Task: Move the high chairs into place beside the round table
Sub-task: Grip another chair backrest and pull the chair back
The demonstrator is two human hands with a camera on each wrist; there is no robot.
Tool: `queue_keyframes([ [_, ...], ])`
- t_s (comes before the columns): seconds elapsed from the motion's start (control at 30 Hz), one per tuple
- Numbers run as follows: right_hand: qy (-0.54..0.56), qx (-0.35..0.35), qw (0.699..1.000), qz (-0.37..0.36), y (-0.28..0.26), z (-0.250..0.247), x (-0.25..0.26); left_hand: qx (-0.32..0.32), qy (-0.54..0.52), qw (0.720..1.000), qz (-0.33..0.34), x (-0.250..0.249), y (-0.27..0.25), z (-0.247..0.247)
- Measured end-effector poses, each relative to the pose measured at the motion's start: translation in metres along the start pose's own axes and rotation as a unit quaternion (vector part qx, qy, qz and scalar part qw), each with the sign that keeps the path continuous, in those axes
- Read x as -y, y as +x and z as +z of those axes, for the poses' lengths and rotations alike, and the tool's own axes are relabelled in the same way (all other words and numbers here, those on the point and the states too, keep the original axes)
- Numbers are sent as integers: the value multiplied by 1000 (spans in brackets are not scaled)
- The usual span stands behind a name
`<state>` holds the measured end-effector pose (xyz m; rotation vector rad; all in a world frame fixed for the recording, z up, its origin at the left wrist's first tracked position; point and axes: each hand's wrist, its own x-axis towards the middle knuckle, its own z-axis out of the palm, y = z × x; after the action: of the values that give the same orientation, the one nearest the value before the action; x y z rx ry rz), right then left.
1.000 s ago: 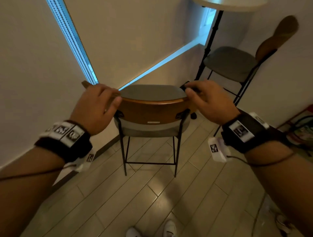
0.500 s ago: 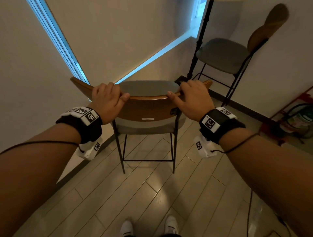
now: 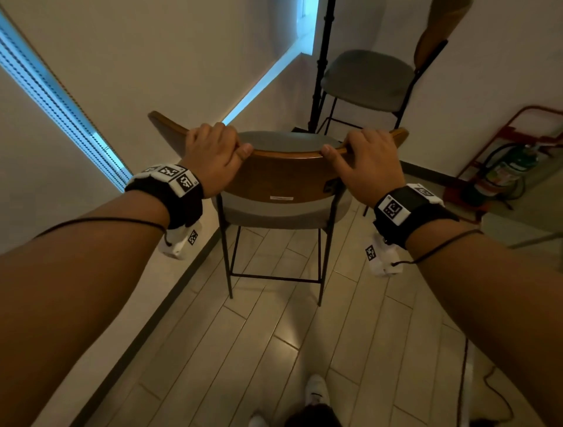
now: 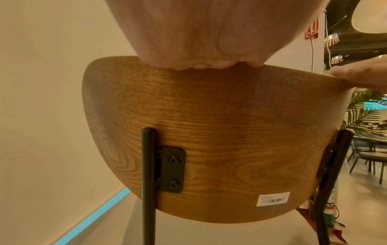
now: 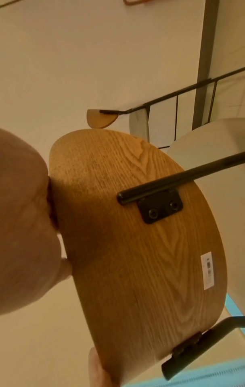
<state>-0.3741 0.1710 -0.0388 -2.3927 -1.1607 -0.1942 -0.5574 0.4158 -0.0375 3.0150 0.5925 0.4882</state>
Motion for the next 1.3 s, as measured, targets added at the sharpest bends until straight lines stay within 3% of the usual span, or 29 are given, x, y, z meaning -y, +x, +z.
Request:
queue_keyframes([
  [0.17, -42, -48, 998, -2, 34, 15, -4, -7, -12, 999, 31, 24, 46, 12],
  [0.73, -36, -53, 996, 67, 158, 56, -17, 10, -48, 994, 96, 95, 209, 56],
  [1.3, -73, -67, 988, 119, 241, 83, -26, 10, -75, 986, 148, 133, 303, 78],
])
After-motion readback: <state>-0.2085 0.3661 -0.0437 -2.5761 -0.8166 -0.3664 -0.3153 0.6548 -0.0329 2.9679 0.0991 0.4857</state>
